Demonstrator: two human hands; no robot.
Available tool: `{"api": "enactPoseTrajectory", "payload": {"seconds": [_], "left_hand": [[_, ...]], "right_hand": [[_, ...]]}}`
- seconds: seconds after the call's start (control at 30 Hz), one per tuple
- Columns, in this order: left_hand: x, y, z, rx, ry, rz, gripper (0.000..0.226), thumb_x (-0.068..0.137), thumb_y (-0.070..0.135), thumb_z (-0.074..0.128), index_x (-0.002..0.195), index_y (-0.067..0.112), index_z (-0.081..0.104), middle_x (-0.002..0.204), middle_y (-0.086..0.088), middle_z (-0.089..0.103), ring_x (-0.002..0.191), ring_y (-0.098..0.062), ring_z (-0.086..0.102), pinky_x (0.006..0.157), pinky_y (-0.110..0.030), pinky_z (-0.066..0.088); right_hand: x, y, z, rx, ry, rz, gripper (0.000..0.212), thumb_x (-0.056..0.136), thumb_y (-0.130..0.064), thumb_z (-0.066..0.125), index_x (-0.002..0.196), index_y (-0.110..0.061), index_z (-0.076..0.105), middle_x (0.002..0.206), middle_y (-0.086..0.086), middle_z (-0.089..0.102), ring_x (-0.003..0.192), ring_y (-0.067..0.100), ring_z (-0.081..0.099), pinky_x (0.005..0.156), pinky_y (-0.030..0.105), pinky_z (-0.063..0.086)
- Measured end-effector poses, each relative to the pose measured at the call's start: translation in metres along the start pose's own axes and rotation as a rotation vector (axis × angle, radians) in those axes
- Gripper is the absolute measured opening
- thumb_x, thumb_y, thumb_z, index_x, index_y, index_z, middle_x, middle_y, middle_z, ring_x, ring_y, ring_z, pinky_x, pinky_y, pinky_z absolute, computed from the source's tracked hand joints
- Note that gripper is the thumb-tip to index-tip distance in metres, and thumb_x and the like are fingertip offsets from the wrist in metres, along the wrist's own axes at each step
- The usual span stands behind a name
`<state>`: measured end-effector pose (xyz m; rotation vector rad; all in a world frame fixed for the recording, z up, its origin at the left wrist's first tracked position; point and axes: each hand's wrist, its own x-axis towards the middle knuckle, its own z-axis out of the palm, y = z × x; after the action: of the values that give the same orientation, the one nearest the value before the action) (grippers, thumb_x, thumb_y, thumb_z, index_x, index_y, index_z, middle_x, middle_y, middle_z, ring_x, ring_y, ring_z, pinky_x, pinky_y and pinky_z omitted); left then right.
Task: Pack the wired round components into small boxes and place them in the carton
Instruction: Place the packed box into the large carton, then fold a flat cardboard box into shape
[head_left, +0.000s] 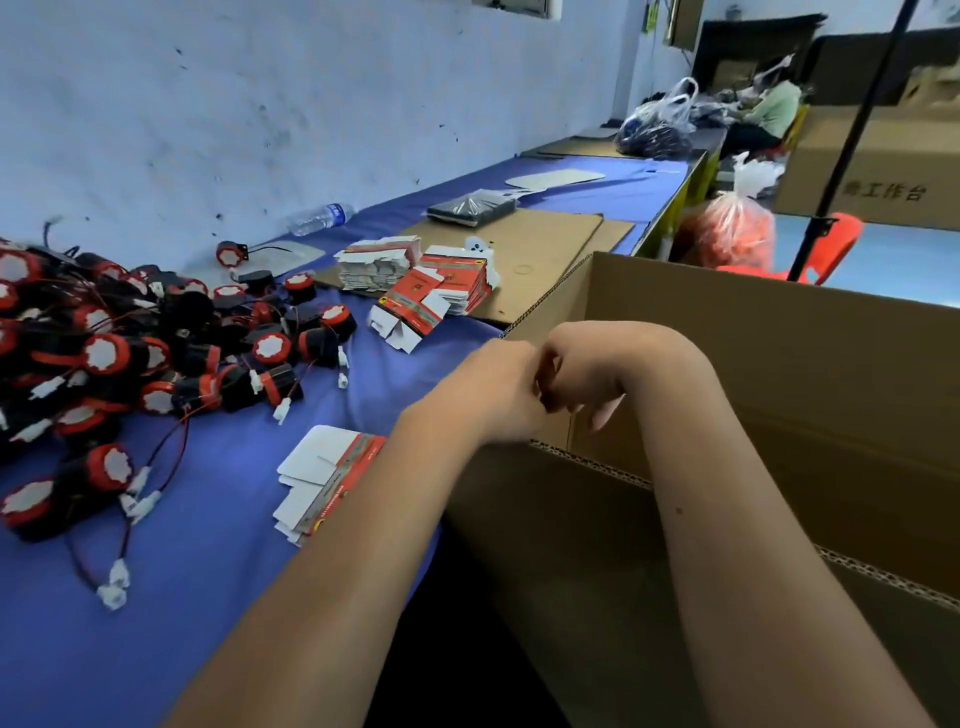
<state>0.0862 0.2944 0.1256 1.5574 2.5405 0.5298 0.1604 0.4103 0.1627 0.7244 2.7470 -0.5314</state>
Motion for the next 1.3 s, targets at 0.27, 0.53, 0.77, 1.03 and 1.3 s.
{"api": "enactPoseTrajectory", "payload": {"seconds": [0.27,0.53,0.77,1.03,1.3], "left_hand": [[-0.064,-0.055,-0.001,-0.271,0.899,-0.058,0.018,0.082,0.000,0.059,0.084,0.016,0.068,0.091,0.002,0.066,0.087,-0.019,0.061,0.071,-0.037,0.052],[-0.114,-0.175,0.051,-0.081,0.350,-0.952,0.088,0.075,0.064,0.080,0.141,0.014,0.049,0.138,-0.016,0.053,0.132,-0.038,0.045,0.100,-0.046,0.045],[-0.110,-0.214,0.039,-0.529,0.721,-0.979,0.024,0.086,0.020,0.080,0.073,0.015,0.060,0.071,-0.001,0.063,0.069,-0.025,0.058,0.060,-0.035,0.042],[-0.196,-0.246,-0.020,-0.758,0.988,-0.823,0.023,0.088,0.003,0.072,0.074,0.018,0.061,0.074,-0.002,0.068,0.071,-0.021,0.064,0.065,-0.038,0.055],[-0.400,-0.299,-0.046,-1.257,1.396,-0.721,0.018,0.106,0.023,0.054,0.103,0.017,0.071,0.110,-0.004,0.078,0.087,-0.020,0.076,0.066,-0.027,0.061]], "right_hand": [[-0.002,-0.052,0.009,0.275,0.752,-0.264,0.016,0.090,-0.017,0.066,0.102,-0.023,0.075,0.094,-0.001,0.073,0.083,0.016,0.068,0.073,0.035,0.060],[0.027,-0.159,0.057,-0.084,0.233,-0.573,0.034,0.088,-0.024,0.071,0.119,-0.009,0.072,0.109,0.011,0.074,0.092,0.028,0.069,0.076,0.042,0.058],[0.075,-0.166,0.129,-0.260,-0.104,-0.453,0.148,0.065,-0.070,0.085,0.161,-0.026,-0.018,0.162,0.014,0.027,0.152,0.039,0.017,0.118,0.071,0.015],[0.071,-0.233,0.153,0.017,0.135,-0.858,0.138,0.066,-0.052,0.086,0.161,-0.032,-0.012,0.135,0.008,0.047,0.128,0.034,0.044,0.115,0.063,0.027],[0.032,-0.369,0.225,0.981,-0.365,-0.883,0.036,0.088,-0.015,0.079,0.118,-0.020,0.060,0.101,0.000,0.069,0.078,0.008,0.068,0.065,0.021,0.055]]}}
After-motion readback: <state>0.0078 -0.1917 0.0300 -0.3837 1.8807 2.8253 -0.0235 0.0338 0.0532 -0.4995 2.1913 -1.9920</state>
